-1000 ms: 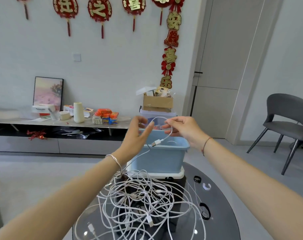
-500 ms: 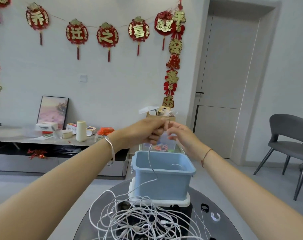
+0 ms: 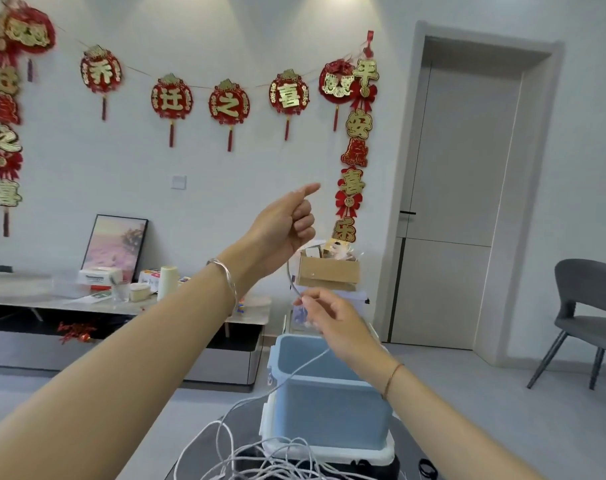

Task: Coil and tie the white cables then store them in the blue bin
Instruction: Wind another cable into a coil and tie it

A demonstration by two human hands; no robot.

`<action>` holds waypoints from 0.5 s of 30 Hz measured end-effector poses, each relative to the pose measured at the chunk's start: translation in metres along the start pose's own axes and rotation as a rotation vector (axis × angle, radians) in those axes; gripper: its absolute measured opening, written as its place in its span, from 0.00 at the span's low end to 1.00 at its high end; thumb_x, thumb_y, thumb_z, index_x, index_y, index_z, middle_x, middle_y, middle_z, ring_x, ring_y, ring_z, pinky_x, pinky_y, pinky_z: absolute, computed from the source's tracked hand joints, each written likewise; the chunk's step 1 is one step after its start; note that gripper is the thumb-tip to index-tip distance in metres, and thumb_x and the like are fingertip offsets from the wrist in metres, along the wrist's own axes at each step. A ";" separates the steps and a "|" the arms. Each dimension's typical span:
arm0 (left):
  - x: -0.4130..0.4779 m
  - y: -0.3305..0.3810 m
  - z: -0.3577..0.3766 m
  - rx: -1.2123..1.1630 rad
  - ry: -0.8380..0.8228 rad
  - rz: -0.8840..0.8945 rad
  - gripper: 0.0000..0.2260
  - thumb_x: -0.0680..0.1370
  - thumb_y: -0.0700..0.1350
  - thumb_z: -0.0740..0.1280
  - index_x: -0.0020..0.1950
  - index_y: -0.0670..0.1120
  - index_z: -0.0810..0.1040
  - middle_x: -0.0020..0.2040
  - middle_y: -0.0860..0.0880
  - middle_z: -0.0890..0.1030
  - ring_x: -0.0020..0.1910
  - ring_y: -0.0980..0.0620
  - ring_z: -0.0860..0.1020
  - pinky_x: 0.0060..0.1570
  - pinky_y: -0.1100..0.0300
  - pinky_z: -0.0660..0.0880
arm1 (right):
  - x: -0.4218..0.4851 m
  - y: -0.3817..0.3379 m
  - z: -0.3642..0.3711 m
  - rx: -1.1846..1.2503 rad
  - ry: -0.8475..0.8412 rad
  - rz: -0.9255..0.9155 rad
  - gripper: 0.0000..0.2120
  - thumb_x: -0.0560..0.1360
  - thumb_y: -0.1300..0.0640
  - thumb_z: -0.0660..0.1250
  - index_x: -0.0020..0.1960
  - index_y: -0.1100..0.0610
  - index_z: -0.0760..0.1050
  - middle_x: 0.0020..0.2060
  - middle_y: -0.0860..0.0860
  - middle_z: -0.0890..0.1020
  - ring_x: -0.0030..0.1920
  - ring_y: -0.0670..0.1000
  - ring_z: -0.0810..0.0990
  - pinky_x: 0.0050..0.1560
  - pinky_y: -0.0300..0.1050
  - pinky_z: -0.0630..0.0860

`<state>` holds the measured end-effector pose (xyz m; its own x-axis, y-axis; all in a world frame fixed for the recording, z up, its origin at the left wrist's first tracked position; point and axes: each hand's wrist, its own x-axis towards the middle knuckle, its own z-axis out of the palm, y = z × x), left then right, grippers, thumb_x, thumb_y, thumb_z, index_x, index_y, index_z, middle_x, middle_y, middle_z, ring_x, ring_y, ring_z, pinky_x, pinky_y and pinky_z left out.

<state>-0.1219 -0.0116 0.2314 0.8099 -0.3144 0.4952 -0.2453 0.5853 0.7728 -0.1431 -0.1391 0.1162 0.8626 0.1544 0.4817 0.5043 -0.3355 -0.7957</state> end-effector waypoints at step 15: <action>-0.006 -0.075 -0.018 0.535 0.052 -0.001 0.16 0.84 0.47 0.54 0.54 0.40 0.78 0.50 0.43 0.83 0.43 0.54 0.83 0.44 0.66 0.79 | -0.032 -0.022 -0.044 -0.628 0.154 -0.515 0.11 0.75 0.45 0.64 0.40 0.50 0.77 0.24 0.44 0.71 0.27 0.43 0.68 0.30 0.33 0.62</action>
<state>-0.0987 -0.0403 0.1641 0.8325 -0.2694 0.4842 -0.4704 0.1182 0.8745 -0.1839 -0.1774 0.1347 0.4912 0.3174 0.8112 0.6803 -0.7214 -0.1297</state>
